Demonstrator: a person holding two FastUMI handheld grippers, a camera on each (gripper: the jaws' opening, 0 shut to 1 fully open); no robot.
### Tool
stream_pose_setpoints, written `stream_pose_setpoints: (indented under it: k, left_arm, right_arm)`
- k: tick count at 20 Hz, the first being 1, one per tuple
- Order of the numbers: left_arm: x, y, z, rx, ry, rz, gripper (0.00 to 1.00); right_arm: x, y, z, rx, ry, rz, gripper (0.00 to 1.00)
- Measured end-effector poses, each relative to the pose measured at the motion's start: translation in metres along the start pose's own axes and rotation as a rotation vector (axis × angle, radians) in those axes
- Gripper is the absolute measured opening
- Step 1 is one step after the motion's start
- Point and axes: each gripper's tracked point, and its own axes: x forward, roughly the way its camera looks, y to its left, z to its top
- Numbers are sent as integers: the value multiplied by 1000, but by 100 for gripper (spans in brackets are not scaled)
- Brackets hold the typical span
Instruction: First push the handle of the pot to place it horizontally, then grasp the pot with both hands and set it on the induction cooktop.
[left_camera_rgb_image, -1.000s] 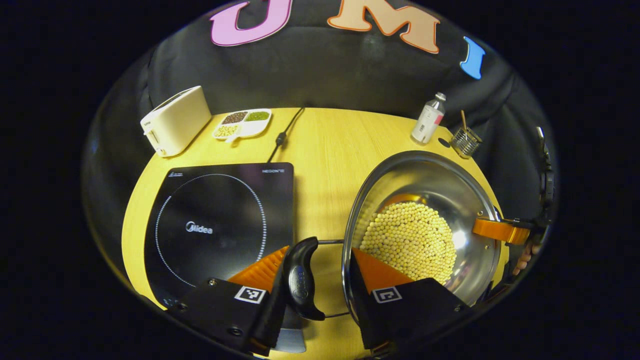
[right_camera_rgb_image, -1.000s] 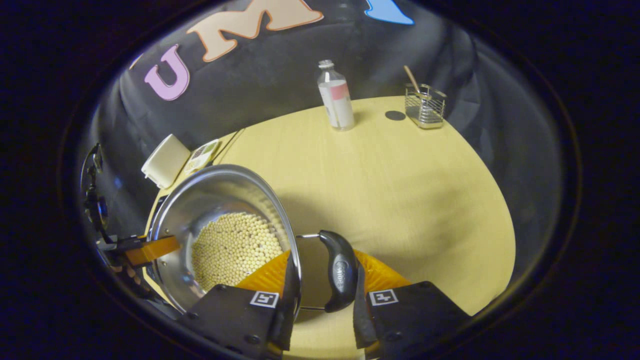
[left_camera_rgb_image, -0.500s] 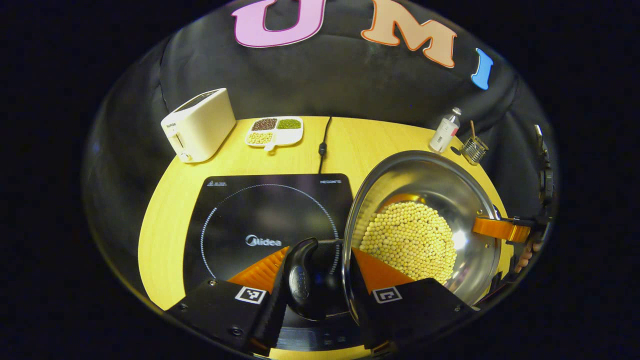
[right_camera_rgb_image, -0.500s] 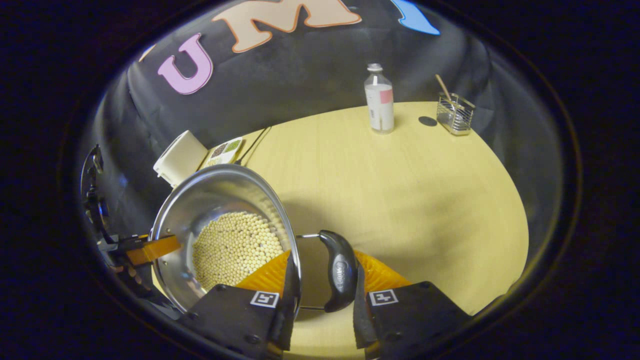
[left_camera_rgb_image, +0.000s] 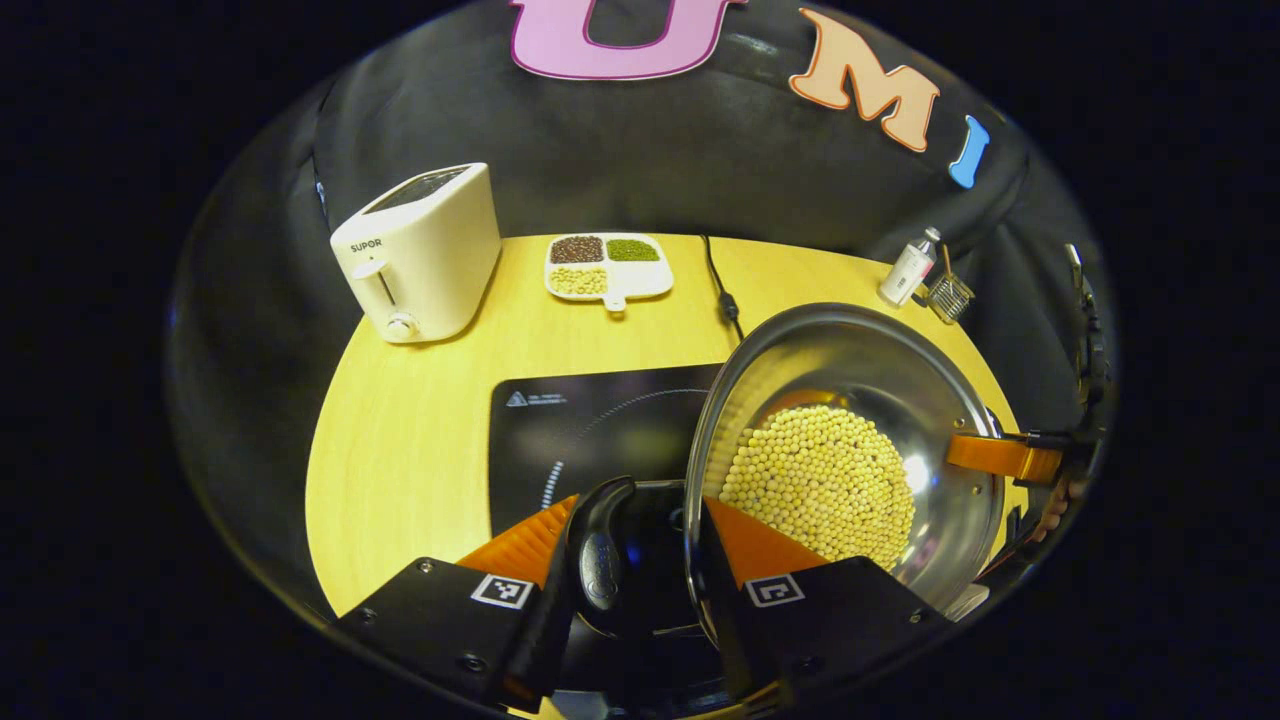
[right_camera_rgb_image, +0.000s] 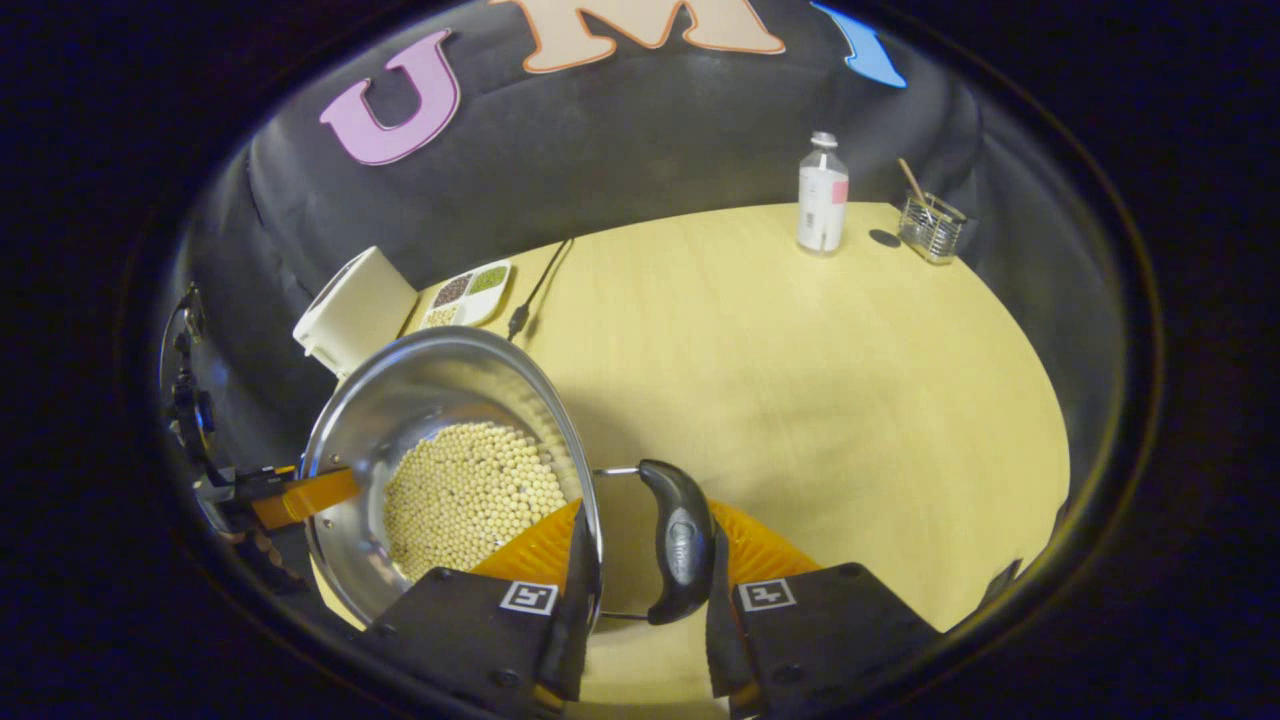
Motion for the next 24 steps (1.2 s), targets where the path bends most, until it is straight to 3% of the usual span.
stream_pose_setpoints:
  k: [3,4,10,14,15,17,18,19,20,22,24]
  left_arm:
    - [0,26,-6,-1,11,-9,62]
    - [-2,33,-5,-3,4,-9,63]
    - [0,66,8,24,-70,-6,63]
    - [1,68,8,-6,-100,-13,64]
    - [1,68,8,-15,-108,-15,64]
    - [2,68,7,-23,-115,-18,63]
    - [2,68,6,-30,-111,-14,64]
    - [5,69,0,-37,-85,5,65]
    - [4,70,-8,-41,-51,31,70]
    - [-1,67,-5,-37,-58,54,78]
    - [-7,69,-1,-32,-82,80,77]
  right_arm:
    - [5,26,-9,-4,13,-19,51]
    - [5,33,-10,-8,15,-19,45]
    - [17,66,-11,-6,30,-17,45]
    - [19,67,-11,-13,27,-7,45]
    - [18,67,-10,-12,24,-5,51]
    - [19,67,-9,-12,22,-1,45]
    - [18,67,-10,-13,26,-2,51]
    - [19,66,-11,-15,27,2,46]
    - [18,65,-10,-20,22,8,56]
    - [16,65,-8,-18,12,21,55]
    - [13,66,-6,-3,2,48,60]
